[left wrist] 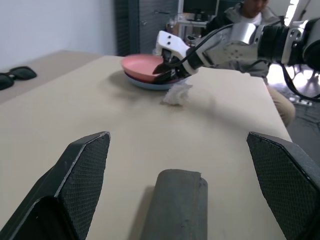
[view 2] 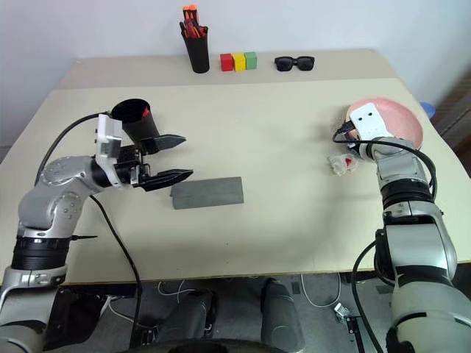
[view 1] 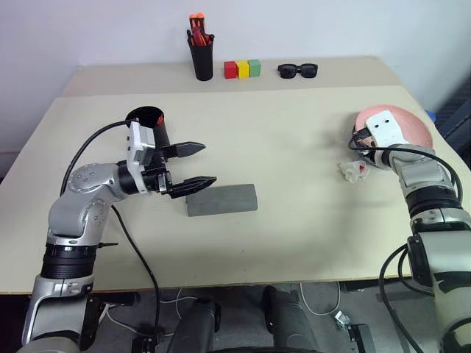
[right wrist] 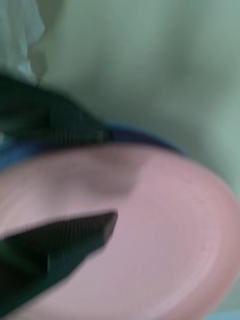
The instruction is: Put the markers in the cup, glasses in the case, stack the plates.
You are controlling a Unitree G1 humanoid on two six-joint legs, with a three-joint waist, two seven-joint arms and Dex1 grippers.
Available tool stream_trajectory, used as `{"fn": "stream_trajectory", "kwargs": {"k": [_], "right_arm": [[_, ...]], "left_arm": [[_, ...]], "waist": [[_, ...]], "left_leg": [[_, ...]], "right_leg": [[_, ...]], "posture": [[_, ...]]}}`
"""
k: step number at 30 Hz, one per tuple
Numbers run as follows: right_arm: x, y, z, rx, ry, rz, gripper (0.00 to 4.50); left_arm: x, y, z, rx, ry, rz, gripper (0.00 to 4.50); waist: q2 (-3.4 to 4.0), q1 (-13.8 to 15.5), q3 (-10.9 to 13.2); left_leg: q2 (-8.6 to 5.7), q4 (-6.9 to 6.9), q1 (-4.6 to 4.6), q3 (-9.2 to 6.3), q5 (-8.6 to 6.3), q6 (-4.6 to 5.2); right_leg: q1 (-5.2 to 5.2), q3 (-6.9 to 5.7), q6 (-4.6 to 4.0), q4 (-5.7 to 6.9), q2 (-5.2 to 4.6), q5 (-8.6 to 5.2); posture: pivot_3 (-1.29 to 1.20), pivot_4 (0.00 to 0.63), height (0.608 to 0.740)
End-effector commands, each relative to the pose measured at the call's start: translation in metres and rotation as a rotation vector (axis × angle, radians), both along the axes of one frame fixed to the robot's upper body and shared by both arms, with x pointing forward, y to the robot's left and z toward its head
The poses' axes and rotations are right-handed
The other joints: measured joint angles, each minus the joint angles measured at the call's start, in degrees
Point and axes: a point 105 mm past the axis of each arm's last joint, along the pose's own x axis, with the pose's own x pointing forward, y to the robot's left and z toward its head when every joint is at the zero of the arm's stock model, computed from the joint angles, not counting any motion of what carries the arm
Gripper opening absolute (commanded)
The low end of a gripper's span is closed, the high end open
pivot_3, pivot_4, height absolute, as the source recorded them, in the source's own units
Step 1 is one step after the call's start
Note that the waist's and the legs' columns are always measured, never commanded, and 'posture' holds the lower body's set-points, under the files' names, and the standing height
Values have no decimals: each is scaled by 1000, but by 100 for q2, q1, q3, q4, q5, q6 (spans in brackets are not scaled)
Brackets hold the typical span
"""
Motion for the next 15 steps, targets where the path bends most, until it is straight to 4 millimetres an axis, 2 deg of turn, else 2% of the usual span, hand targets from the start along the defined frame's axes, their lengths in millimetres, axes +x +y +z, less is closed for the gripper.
{"fn": "stream_trajectory", "kwargs": {"k": [1,2,5,10,15], "right_arm": [[8,7,30,1,-91,26,4058],[9,7,39,24,-121,23,4435],[8,8,65,200,-226,13,4435],[-10,16,81,462,-276,63,4435],[-43,43,47,470,-105,165,4435]], "left_arm": [[-5,3,12,-9,-44,5,4500],[-4,3,12,-10,-44,5,4500],[-1,1,13,-12,-47,-1,4500],[2,-3,13,-9,-51,-23,4500],[4,-6,14,-16,-48,-43,4500]], "waist": [[0,-15,0],[0,-21,0],[2,-26,1],[2,11,1],[0,55,0]], "left_leg": [[0,0,1,0,0,-1],[0,0,2,0,0,-1],[1,-1,2,0,0,0],[1,-1,0,-1,0,0],[-1,3,-2,-7,-1,2]], "right_leg": [[0,0,0,1,0,0],[0,0,0,2,0,0],[0,0,-1,3,1,0],[0,0,0,2,1,0],[4,-2,0,2,1,0]], "posture": [[0,150,740],[0,150,740],[0,150,740],[0,150,740],[0,150,740]]}}
